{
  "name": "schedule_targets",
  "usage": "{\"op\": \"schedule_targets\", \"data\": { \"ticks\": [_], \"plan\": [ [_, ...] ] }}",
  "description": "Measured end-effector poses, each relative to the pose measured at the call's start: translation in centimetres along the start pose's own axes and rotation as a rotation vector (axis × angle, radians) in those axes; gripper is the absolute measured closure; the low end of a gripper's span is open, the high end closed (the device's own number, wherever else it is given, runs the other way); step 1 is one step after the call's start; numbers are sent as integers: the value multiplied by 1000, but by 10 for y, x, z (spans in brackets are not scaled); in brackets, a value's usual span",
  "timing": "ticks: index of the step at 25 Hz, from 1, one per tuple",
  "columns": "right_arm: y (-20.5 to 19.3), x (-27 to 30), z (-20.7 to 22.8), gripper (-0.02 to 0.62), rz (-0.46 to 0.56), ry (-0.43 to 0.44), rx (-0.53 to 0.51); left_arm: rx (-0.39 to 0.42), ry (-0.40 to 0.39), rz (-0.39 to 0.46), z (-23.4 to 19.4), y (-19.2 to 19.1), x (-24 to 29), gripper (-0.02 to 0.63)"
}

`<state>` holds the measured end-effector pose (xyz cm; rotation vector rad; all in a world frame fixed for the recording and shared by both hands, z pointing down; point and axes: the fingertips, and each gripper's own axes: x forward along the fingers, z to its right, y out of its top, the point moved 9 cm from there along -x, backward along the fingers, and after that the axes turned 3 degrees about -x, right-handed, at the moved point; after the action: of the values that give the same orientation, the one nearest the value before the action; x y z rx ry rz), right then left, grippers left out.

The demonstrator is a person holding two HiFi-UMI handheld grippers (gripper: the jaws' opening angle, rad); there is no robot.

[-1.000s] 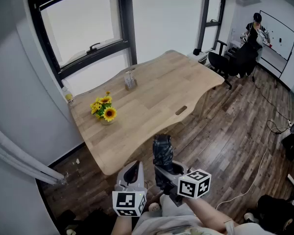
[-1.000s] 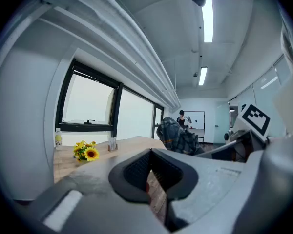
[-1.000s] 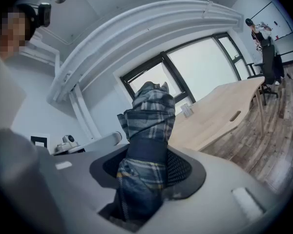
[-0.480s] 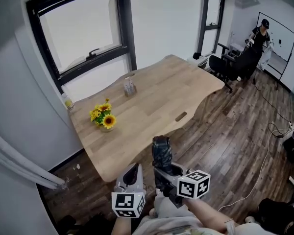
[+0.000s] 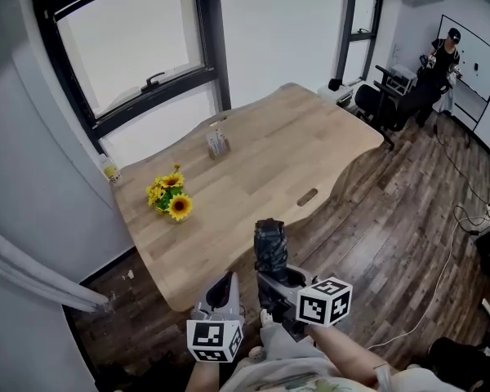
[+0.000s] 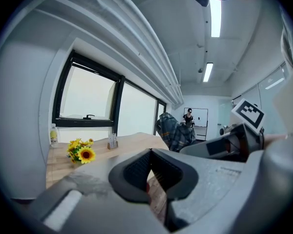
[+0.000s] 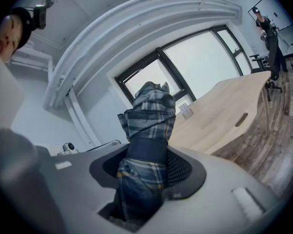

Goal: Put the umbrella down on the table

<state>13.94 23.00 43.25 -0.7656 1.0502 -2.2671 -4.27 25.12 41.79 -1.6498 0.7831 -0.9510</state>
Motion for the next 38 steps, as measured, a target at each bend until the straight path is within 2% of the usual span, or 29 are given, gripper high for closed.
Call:
{"op": "schedule_targets", "data": {
  "ticks": [25,38],
  "plan": [
    [76,86,73,402,-32,50,23,-6,59,-10,-47,29,106,601],
    [88,110,96,402,-64,83,32,-26,138,-16,-65,26,120,601]
  ]
}}
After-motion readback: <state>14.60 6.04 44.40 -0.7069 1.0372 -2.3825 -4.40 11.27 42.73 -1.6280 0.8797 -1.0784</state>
